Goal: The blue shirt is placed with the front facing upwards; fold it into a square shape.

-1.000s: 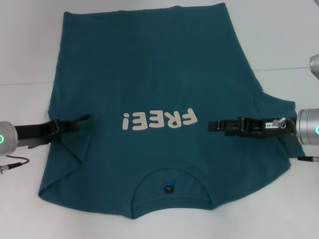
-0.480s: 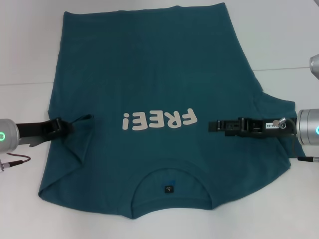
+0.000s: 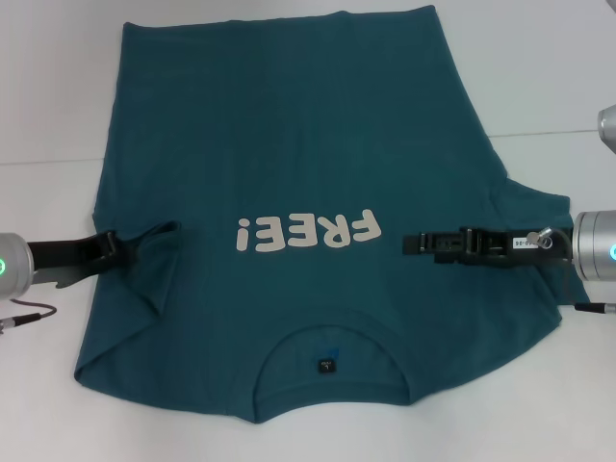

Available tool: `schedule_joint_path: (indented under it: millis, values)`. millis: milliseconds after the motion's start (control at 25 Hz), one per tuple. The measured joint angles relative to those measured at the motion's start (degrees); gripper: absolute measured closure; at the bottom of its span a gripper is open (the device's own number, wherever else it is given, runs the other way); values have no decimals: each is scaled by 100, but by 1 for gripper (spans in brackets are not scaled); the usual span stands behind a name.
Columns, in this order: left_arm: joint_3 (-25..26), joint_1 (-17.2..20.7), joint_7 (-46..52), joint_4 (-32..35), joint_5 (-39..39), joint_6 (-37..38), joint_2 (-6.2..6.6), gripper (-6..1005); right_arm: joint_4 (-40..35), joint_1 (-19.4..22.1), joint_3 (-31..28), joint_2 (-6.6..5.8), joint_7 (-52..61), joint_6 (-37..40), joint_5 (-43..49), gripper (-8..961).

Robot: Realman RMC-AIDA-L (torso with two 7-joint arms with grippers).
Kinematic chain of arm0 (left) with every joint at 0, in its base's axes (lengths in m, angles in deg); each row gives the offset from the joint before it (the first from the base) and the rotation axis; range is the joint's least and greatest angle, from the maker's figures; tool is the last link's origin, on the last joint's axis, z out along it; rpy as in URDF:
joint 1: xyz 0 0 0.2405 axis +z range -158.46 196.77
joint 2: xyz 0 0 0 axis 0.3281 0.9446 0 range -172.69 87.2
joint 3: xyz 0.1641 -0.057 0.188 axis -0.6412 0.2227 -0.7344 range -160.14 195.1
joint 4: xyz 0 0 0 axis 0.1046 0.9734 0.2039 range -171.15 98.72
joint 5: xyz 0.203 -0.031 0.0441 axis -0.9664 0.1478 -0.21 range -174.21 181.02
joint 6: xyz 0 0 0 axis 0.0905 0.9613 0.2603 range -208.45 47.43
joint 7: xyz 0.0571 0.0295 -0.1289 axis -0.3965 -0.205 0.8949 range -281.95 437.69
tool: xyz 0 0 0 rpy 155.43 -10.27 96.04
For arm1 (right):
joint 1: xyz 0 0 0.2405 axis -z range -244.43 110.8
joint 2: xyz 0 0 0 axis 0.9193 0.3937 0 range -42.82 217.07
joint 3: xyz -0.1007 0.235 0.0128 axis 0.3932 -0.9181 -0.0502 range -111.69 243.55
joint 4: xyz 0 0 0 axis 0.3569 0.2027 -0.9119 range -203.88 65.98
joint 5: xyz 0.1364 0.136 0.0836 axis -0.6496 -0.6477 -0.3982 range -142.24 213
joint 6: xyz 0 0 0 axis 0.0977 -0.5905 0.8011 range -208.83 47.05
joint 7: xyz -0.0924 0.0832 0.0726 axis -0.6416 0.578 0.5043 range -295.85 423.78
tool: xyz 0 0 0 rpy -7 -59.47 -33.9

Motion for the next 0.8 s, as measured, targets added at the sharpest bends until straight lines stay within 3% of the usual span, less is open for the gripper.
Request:
schedule_joint_path:
  millis: [360, 800]
  values:
    - [20, -66, -49, 126, 530, 903, 58, 992, 0, 28, 0, 16, -39, -1, 0, 200]
    - [147, -440, 29, -303, 588, 472, -63, 986, 0, 52, 0, 36, -50, 1, 3, 202]
